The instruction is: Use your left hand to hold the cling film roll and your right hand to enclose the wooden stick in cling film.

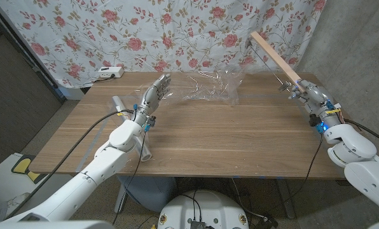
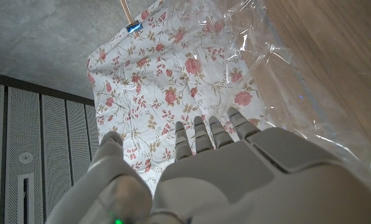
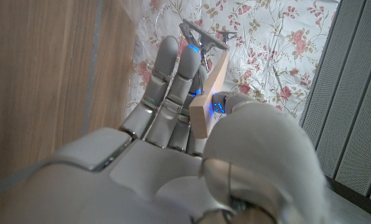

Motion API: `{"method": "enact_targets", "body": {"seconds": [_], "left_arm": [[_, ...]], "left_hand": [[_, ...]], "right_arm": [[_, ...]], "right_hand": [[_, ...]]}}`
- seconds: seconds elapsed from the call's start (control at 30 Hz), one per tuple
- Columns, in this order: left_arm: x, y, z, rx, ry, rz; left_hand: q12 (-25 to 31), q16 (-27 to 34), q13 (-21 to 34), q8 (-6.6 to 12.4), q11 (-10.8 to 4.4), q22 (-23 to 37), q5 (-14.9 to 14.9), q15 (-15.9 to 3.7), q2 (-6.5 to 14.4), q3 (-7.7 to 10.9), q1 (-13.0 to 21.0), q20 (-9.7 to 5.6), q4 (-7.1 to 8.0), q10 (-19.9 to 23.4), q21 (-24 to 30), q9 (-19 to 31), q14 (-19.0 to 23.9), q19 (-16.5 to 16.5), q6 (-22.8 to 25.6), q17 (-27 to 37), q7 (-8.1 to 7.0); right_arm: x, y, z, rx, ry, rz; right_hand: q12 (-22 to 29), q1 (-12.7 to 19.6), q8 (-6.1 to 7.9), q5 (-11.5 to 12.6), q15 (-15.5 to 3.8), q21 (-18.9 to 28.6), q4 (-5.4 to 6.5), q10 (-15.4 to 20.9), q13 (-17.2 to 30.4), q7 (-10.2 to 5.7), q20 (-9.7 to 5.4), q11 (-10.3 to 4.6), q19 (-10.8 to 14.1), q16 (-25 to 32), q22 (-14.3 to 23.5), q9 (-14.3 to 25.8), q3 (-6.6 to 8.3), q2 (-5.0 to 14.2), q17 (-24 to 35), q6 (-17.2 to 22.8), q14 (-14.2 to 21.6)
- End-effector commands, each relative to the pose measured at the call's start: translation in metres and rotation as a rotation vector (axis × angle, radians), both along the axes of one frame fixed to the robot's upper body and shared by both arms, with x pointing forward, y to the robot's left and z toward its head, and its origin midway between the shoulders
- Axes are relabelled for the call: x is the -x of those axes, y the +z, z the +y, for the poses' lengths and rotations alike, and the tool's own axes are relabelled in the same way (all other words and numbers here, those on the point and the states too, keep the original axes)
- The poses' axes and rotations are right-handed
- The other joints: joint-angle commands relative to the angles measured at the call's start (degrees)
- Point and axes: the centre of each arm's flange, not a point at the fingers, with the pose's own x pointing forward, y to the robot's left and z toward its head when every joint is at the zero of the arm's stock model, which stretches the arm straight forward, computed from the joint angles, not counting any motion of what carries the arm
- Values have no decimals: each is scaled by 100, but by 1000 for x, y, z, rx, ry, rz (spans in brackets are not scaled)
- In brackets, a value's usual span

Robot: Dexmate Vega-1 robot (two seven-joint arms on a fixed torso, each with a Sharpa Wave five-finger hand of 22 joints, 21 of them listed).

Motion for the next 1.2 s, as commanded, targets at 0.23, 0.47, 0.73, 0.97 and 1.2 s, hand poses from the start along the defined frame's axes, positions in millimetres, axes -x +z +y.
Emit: {"method": "enact_targets", "body": {"seconds": [0.23,0.47,0.73,0.97,1.2], "left_arm": [[19,15,-9,-49,-49,-49],[23,14,-11,-54,-58,-60],[30,19,-11,4,-112,-88],[31,20,-14,-4,-139,-79],[36,25,-19,-21,-146,-98]], "left_hand": [[24,26,14,-3,16,21,5,27,-2,30,-29,7,-5,59,-5,27,4,29,32,21,31],[27,25,14,-5,9,21,4,32,-6,28,-33,13,-6,69,-7,27,4,22,26,21,32],[40,26,14,-4,14,21,4,34,-11,26,-38,21,-7,106,-7,27,10,23,26,21,47],[47,26,14,-5,16,20,3,41,-14,24,-44,9,-7,127,-4,27,11,30,24,22,45],[42,25,14,-6,27,20,3,53,-17,22,-49,11,-8,121,-5,27,10,29,18,22,56]], "right_arm": [[-13,-2,7,42,50,50],[-19,-1,10,53,53,60],[-21,-1,7,44,38,63],[-26,-3,6,37,37,66],[-28,-6,5,30,37,69]], "right_hand": [[-17,-185,-35,43,-182,245,-845,548,591,-713,-204,-501,-100,-60,-206,-7,1147,179,-26,754,59],[-83,-226,-66,32,-177,412,-856,562,533,-710,-212,-488,-170,-80,-382,-41,1171,186,-25,744,73],[-70,-248,-74,19,-179,524,-864,541,601,-709,-215,-475,-215,-92,-497,-50,1185,187,-28,742,91],[-91,-270,-77,12,-179,631,-870,567,584,-719,-222,-488,-254,-114,-596,-41,1205,187,-30,726,77],[-96,-284,-82,10,-177,705,-875,561,596,-715,-223,-471,-279,-129,-665,-44,1227,189,-36,723,73]]}}
